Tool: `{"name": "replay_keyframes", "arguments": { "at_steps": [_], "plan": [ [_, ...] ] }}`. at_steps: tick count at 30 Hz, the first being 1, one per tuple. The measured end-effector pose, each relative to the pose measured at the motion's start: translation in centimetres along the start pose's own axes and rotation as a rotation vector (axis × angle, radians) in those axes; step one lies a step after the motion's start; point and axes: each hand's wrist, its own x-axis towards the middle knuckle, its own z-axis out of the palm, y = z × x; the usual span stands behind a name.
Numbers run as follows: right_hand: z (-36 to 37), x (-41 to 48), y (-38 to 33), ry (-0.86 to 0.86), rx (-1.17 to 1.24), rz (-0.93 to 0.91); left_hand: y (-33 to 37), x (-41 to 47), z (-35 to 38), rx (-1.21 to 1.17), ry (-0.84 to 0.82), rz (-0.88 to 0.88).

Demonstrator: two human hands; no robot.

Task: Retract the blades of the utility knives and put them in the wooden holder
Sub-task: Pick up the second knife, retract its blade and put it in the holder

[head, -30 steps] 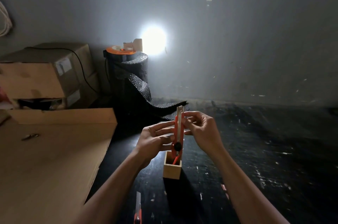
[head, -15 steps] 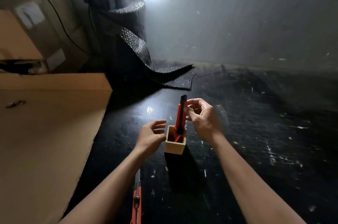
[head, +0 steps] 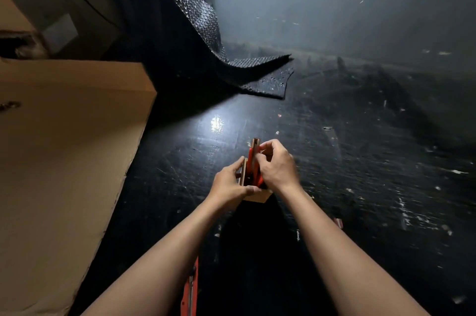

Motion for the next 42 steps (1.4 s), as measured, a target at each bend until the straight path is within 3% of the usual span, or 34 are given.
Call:
{"name": "replay_keyframes", "arguments": {
  "at_steps": [16,24,42],
  "plan": [
    [0.0,-1.1,-1.3,-0.017,-0.147,0.063,-0.5,-0.1,0.6,-0.032,0.019,-0.029],
    [-1.9,-1.0,-1.8,0.007,-0.101,-0.064,-0.2,-0.4,0.6,-0.072,0.043,-0.046],
    [-2.1,-1.7,-2.4,0.024,-0.200,-0.086,-0.1,-1.7,0.0,-0.019,0.089,-0.006]
  ]
}}
